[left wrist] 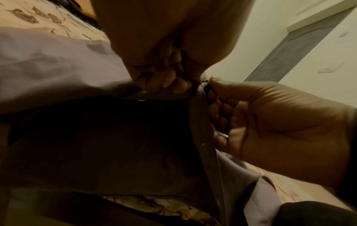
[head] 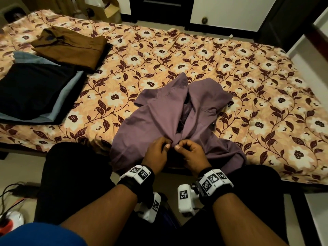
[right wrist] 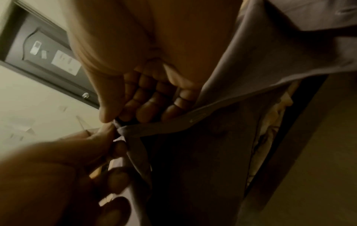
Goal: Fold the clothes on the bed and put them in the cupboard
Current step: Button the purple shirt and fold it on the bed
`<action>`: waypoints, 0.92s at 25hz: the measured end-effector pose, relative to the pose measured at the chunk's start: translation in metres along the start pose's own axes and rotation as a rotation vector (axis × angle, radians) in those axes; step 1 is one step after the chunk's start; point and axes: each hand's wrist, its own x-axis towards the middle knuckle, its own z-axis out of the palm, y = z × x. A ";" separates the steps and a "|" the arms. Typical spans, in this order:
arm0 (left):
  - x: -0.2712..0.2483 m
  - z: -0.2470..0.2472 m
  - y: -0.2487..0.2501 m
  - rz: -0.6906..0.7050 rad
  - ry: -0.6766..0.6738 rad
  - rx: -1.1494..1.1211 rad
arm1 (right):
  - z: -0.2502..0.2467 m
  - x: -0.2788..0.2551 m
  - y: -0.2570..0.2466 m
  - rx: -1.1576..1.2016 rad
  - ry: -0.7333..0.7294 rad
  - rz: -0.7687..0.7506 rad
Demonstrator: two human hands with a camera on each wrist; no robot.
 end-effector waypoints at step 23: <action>0.023 -0.141 0.064 0.082 -0.323 0.131 | -0.057 -0.030 -0.084 -0.853 0.343 -0.132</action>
